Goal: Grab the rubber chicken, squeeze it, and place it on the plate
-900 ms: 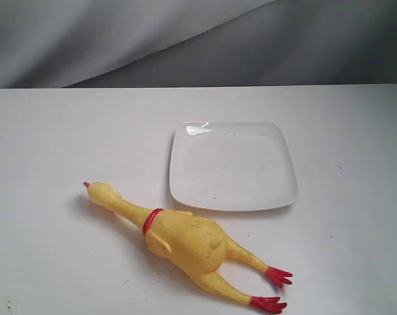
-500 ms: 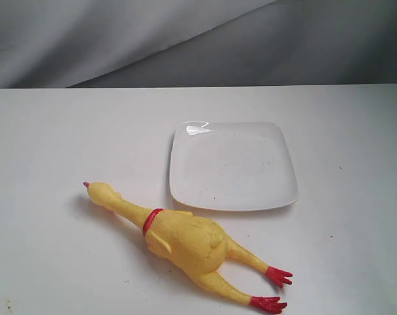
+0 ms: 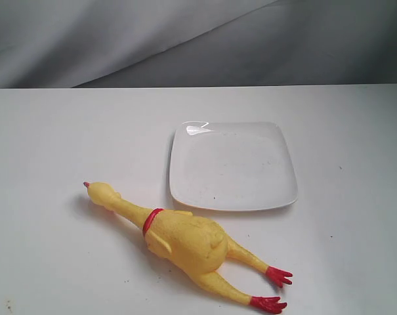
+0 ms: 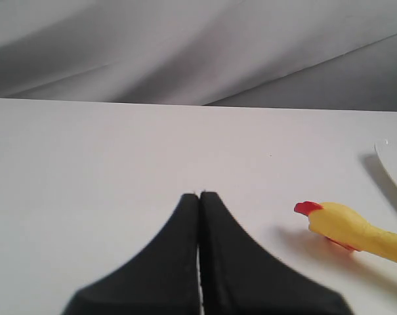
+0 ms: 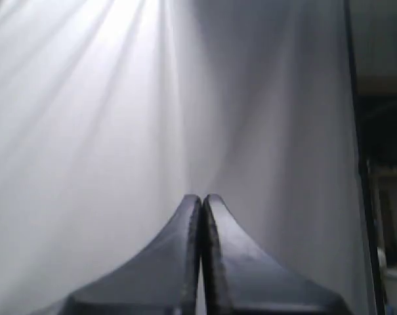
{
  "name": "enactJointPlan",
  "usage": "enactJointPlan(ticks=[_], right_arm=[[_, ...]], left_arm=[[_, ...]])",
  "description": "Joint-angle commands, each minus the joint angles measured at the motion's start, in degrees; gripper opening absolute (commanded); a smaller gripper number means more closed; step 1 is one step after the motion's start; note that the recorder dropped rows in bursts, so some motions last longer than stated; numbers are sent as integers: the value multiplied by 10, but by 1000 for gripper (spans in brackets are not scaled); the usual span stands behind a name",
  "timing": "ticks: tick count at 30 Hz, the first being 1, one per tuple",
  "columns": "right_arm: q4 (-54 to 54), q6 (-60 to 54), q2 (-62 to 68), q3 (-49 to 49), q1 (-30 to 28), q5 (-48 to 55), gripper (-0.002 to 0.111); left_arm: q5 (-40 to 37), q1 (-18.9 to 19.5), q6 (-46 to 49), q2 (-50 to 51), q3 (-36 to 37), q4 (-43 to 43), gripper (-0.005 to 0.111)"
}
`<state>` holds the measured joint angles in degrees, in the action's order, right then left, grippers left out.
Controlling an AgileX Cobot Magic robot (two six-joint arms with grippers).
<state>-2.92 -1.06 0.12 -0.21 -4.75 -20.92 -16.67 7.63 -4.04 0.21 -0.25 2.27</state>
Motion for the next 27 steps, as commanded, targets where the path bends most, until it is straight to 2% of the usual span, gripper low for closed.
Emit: enactJointPlan(ticks=[1, 5, 9, 10, 12, 15, 21, 25, 27], right_arm=[[-9, -1, -1, 2, -4, -111, 0], [-9, 26, -1, 2, -4, -160, 0], [-9, 239, -1, 2, -4, -174, 0], [-9, 261, -1, 2, -4, -168, 0], [1, 264, -1, -18, -4, -100, 0], [0, 266, 7, -98, -4, 84, 0], [47, 256, 137, -242, -3, 230, 0], [47, 184, 237, -351, -3, 344, 0], [18, 113, 284, -401, -3, 388, 0]], left_arm=[[3, 1, -2, -2, 2, -5, 0], [3, 1, -2, -2, 2, -5, 0], [3, 1, -1, -2, 2, -5, 0], [3, 1, -1, -2, 2, -5, 0], [3, 1, -1, -2, 2, -5, 0], [3, 1, -1, -2, 2, -5, 0], [3, 1, -2, -2, 2, -5, 0], [3, 1, -2, -2, 2, -5, 0], [3, 1, -2, -2, 2, -5, 0]])
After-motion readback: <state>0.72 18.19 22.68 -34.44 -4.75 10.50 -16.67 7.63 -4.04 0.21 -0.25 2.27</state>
